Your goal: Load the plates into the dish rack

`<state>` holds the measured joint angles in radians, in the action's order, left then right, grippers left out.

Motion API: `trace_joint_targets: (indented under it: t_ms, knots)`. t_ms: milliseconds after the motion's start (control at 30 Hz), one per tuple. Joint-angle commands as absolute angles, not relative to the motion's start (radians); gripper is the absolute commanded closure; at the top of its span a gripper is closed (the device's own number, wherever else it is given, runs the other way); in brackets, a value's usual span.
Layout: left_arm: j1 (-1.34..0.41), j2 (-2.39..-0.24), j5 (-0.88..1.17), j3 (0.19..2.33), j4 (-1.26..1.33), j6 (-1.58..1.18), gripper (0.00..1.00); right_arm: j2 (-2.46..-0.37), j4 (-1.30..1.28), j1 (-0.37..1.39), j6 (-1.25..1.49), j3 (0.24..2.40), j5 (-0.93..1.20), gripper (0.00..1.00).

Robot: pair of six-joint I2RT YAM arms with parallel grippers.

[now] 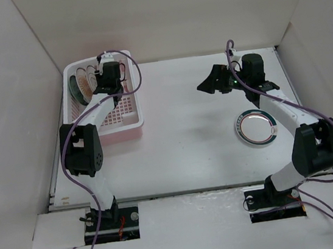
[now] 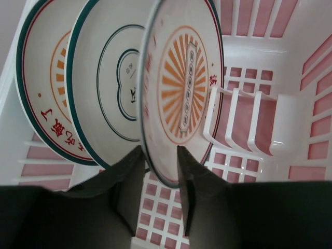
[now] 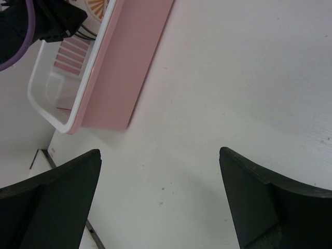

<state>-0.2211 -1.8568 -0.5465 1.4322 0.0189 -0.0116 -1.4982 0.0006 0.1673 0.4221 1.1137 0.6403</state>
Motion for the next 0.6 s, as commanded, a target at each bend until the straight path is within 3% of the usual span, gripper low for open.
trace_joint_targets:
  t_ms: [0, 67, 100, 167, 433, 567]
  knots:
    - [-0.224, -1.847, -0.549, 1.445, -0.002, -0.034, 0.70, -1.457, 0.034, 0.178, 0.405, 1.152, 0.658, 0.00]
    - [-0.224, -1.847, -0.549, 1.445, -0.011, -0.034, 0.69, -1.457, 0.034, 0.178, 0.405, 1.152, 0.658, 0.00]
    - [-0.224, -1.847, -0.549, 1.445, -0.011, -0.034, 0.61, -1.457, 0.034, 0.178, 0.405, 1.152, 0.658, 0.00]
    - [-0.224, -1.833, -0.540, 1.445, -0.011, -0.034, 0.55, -1.457, 0.034, 0.178, 0.405, 1.152, 0.658, 0.00]
    - [-0.278, -1.735, -0.465, 1.463, -0.020, -0.025, 0.50, -1.457, 0.034, 0.178, 0.405, 1.152, 0.658, 0.00]
    - [-0.319, -1.713, -0.465, 1.491, -0.040, -0.025, 0.39, -1.466, 0.034, 0.178, 0.396, 1.152, 0.626, 0.00]
